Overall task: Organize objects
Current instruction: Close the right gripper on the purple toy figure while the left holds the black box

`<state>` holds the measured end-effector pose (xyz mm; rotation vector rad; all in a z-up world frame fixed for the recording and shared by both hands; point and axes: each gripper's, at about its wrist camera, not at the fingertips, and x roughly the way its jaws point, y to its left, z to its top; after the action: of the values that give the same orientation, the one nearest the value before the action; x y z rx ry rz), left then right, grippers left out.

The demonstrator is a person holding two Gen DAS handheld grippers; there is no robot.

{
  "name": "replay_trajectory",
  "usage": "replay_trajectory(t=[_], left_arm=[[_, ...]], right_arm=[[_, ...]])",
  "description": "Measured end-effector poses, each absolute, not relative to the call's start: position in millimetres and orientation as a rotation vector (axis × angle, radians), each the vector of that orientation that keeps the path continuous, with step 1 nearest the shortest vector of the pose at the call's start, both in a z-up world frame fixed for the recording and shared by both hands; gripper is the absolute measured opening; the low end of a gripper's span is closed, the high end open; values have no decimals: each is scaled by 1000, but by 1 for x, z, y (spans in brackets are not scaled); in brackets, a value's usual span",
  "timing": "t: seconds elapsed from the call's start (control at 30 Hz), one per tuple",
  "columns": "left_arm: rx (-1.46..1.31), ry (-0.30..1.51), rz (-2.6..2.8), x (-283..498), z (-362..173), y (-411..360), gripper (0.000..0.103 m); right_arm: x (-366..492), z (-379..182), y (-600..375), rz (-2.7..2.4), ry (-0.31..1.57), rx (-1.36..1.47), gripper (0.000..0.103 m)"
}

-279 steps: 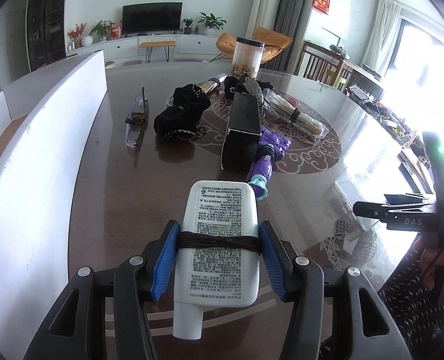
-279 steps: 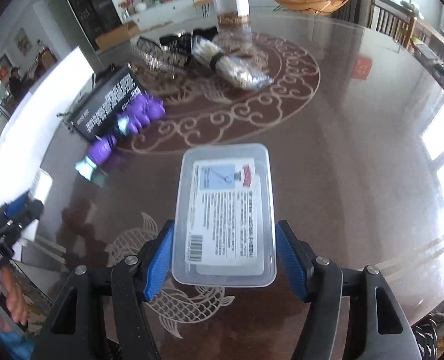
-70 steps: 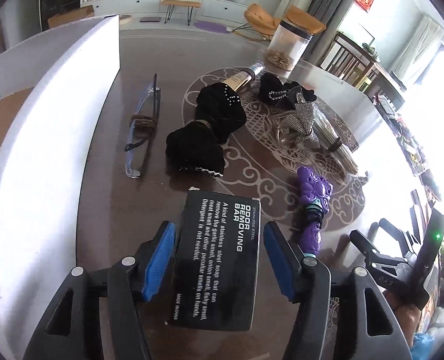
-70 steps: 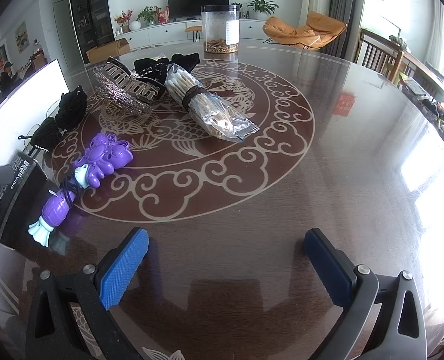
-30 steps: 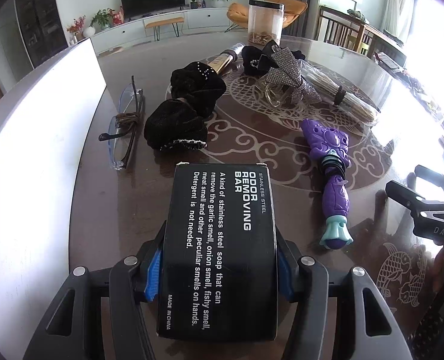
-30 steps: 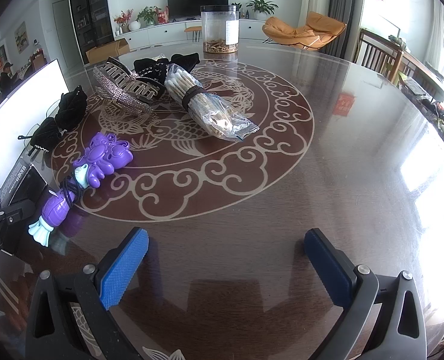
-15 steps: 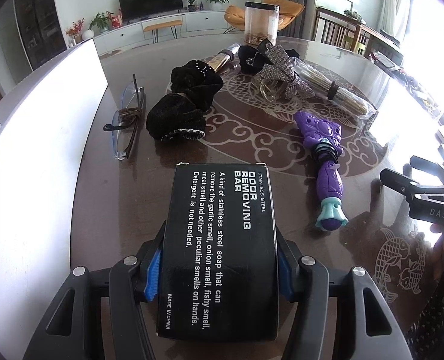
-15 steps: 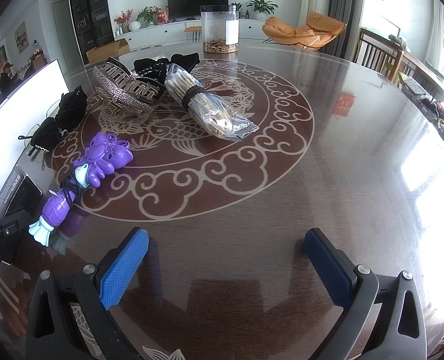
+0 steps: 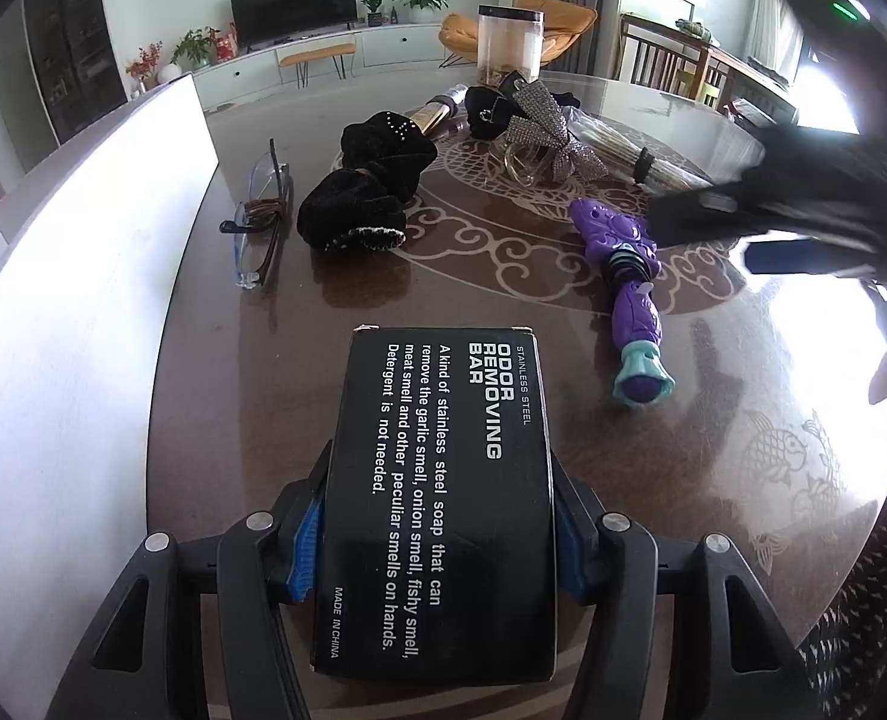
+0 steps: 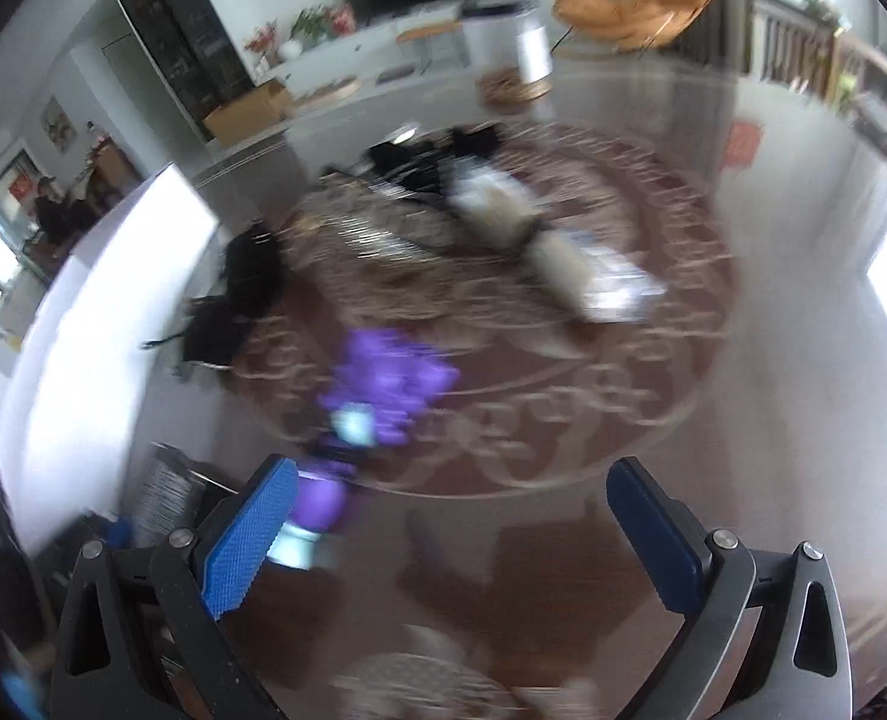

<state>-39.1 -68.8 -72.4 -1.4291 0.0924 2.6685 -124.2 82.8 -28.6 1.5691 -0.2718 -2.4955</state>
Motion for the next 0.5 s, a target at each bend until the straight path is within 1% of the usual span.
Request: replay_trajectory(t=[0.03, 0.1, 0.13, 0.17, 0.23, 0.33, 0.5], left_arm=[[-1427, 87, 2675, -37, -72, -70, 59], [-1415, 74, 2694, -33, -73, -71, 58], [-1403, 72, 2700, -31, -73, -71, 58], [-1392, 70, 2706, -28, -74, -72, 58], [-1372, 54, 2708, -24, -74, -72, 58], [-1351, 14, 2700, -19, -74, -72, 58], [-1289, -34, 2658, -5, -61, -64, 58]], right_arm=[[-131, -31, 71, -2495, -269, 1600, 101], [-143, -40, 48, -2488, -225, 1665, 83], [-146, -47, 40, -2464, -197, 1702, 60], [-143, -47, 32, -2504, -115, 1675, 44], [-134, -53, 31, -2484, -80, 1656, 22], [-113, -56, 56, -2472, -151, 1622, 22], [-84, -39, 100, -2503, -275, 1534, 22]])
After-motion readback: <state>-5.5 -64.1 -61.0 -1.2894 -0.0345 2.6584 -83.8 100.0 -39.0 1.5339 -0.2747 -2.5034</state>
